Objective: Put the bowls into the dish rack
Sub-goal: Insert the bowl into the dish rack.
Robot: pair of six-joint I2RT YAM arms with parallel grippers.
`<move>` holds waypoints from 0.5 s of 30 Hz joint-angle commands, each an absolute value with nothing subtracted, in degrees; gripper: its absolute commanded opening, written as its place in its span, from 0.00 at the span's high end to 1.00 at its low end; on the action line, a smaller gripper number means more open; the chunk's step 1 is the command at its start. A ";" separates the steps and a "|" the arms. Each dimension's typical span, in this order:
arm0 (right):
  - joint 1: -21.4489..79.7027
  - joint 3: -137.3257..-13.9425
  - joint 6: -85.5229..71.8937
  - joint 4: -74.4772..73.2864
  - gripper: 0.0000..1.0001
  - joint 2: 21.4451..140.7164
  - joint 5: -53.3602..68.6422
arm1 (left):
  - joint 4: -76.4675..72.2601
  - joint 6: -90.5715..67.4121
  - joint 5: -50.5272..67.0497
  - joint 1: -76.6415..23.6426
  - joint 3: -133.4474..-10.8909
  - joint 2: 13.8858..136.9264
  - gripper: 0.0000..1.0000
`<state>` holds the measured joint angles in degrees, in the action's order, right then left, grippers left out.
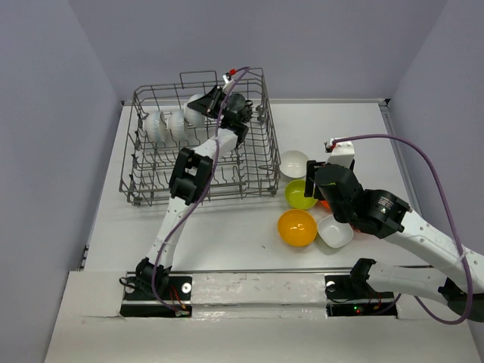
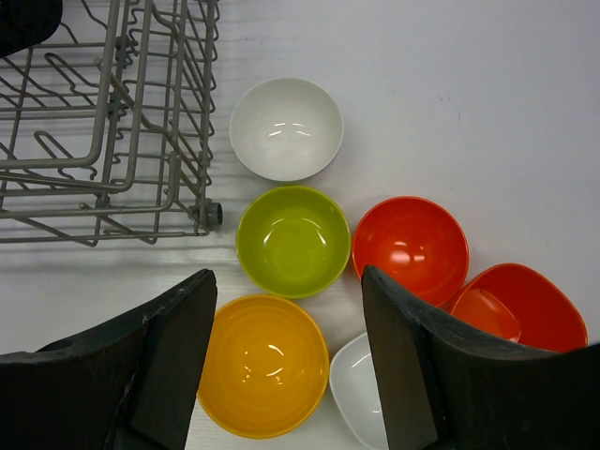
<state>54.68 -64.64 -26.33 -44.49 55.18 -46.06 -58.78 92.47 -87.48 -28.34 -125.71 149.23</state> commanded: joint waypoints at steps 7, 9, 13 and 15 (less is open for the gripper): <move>54.49 -64.25 -26.28 -42.98 0.31 53.88 -46.67 | -61.79 92.20 -90.53 -32.61 -127.79 147.92 0.89; 54.49 -63.90 -26.37 -43.07 0.31 53.70 -46.67 | -61.96 92.46 -90.62 -32.78 -127.79 148.01 0.87; 54.49 -63.72 -26.54 -43.15 0.31 53.35 -46.67 | -62.31 92.81 -90.70 -33.05 -127.71 148.18 0.84; 54.49 -63.72 -26.54 -43.24 0.31 53.26 -46.76 | -62.40 93.07 -90.62 -33.22 -127.71 148.10 0.81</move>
